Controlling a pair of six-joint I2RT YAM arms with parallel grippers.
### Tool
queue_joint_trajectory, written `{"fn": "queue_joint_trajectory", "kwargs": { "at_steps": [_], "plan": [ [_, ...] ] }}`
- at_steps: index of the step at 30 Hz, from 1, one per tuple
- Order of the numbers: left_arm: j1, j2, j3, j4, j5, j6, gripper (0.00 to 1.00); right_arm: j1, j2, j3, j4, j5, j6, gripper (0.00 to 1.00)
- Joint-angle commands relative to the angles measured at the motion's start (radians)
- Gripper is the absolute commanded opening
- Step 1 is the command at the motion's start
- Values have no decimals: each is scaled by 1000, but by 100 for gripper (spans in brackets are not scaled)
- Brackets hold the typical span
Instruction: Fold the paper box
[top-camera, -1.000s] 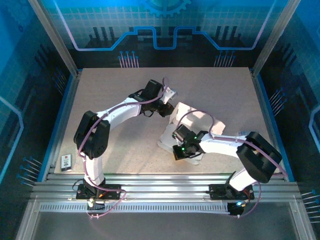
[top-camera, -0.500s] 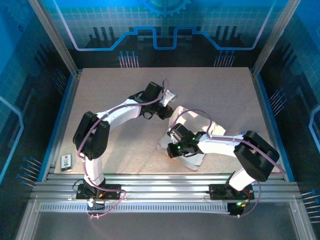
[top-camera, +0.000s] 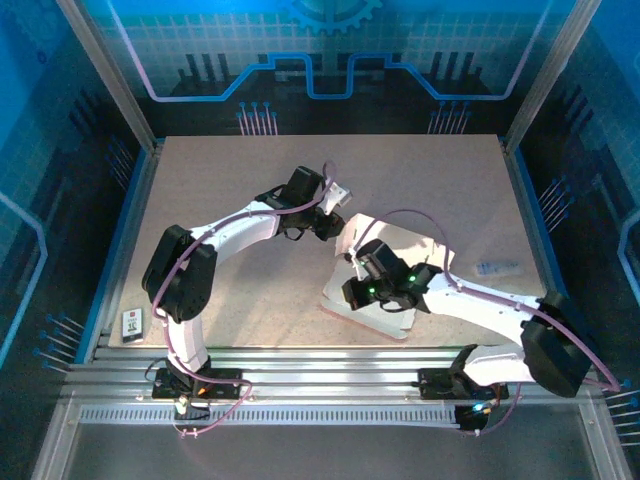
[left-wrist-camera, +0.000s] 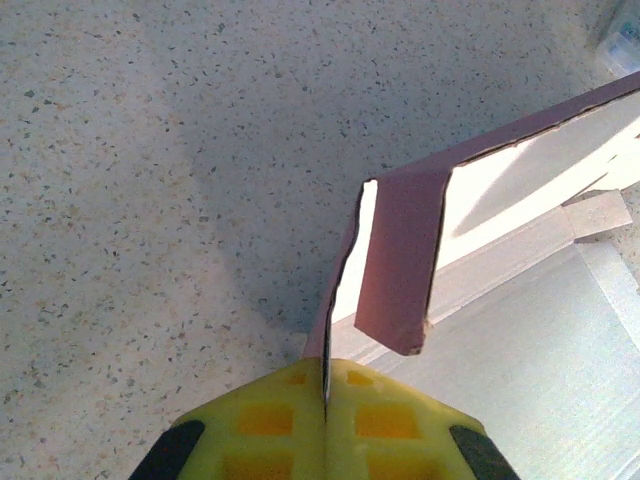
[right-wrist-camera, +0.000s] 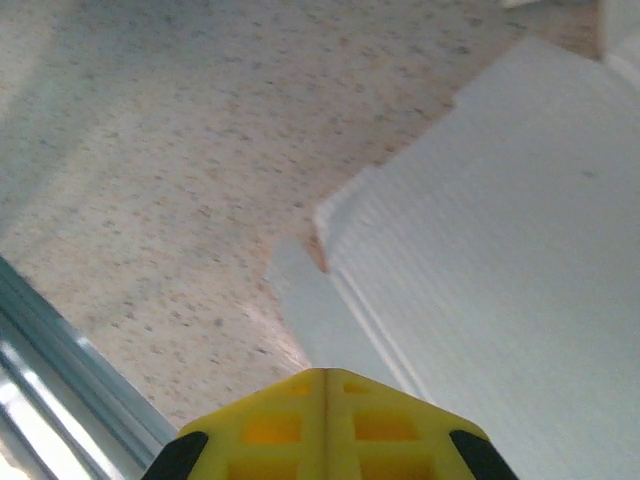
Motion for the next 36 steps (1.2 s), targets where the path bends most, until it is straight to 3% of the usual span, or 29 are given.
{"fn": "queue_joint_trajectory", "kwargs": {
  "at_steps": [1, 6, 15, 28, 36],
  "plan": [
    [-10, -3, -3, -5, -12, 21, 0, -40, -15, -22, -183, 54, -42, 6],
    [-12, -3, 5, -7, -12, 17, 0, -48, -23, -86, -222, 50, -6, 6],
    [-37, -58, -41, 10, -37, 7, 0, -48, 23, -196, -53, 5, 62, 5],
    [-52, -119, -119, -21, -67, 0, 0, -30, 90, -189, 21, 15, 110, 4],
    [-51, -154, -205, 56, -76, -42, 0, -1, 98, -165, 10, 52, 136, 4]
  ]
}}
